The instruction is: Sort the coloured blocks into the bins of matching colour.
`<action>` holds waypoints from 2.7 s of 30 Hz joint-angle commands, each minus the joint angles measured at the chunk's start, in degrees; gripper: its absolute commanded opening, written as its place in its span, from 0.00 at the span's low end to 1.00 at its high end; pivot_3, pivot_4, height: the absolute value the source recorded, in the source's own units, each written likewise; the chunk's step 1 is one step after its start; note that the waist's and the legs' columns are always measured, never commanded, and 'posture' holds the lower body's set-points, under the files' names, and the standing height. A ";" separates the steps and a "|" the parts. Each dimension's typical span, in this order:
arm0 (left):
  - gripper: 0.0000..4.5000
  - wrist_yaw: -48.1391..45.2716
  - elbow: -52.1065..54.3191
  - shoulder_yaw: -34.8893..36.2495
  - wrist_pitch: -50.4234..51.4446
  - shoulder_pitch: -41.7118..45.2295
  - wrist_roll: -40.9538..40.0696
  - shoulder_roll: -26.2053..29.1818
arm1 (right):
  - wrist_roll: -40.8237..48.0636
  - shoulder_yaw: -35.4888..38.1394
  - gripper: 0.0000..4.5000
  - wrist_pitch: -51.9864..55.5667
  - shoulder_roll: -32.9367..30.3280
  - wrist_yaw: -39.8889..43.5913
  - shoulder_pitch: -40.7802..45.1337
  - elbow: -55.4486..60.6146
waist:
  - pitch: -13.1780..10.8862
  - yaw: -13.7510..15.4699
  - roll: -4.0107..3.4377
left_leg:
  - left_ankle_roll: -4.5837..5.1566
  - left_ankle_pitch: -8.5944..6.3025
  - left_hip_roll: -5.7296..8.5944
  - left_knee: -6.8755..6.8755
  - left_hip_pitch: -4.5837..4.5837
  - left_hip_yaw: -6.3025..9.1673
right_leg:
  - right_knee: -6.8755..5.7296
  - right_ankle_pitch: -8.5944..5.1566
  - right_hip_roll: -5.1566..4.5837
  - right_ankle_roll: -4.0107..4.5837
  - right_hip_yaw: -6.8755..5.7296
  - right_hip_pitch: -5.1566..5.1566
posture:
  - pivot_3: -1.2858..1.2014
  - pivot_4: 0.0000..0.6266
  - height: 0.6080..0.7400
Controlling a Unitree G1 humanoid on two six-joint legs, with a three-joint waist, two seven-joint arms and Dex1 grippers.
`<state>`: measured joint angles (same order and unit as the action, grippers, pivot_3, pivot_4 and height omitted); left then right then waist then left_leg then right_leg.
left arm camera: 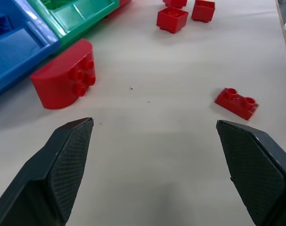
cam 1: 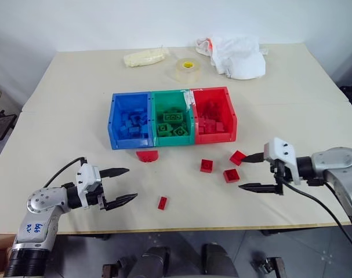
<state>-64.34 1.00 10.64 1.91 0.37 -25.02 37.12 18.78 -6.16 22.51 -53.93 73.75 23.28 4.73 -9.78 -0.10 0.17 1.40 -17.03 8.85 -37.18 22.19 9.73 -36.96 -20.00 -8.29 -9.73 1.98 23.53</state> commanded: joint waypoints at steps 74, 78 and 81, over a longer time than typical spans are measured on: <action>1.00 -7.51 -13.71 4.19 -10.82 5.92 -3.98 0.02 | 0.08 14.11 1.00 5.96 -2.57 -4.94 -8.70 4.69 | 0.00 -0.08 0.06 | -0.42 -0.19 -0.98 -0.14 -0.17 -0.73 | -0.14 0.39 0.75 0.66 0.06 0.24 | 0.52 0.24 1.00; 1.00 -6.78 -11.92 4.35 -10.47 4.93 -4.25 -0.17 | -1.30 10.08 1.00 4.27 1.87 -7.39 -3.04 0.74 | 0.00 -0.06 0.08 | -0.39 -0.23 -0.99 -0.13 -0.16 -0.72 | -0.09 0.41 0.74 0.64 0.01 0.25 | 0.52 0.24 1.00; 1.00 -6.17 -10.38 4.58 -10.21 3.70 -4.51 -0.21 | -2.82 7.29 1.00 2.43 4.78 -8.66 0.55 -3.55 | 0.00 -0.04 0.09 | -0.38 -0.24 -0.98 -0.12 -0.14 -0.72 | -0.05 0.42 0.74 0.62 -0.02 0.25 | 0.52 0.24 1.00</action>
<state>-70.83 -11.53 13.72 -8.19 4.99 -28.77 36.49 16.76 1.51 26.60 -49.79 65.96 22.34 2.52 -9.78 -0.14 0.25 1.03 -17.27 7.87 -37.29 22.04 9.01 -37.00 -19.58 -7.55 -9.11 1.96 23.78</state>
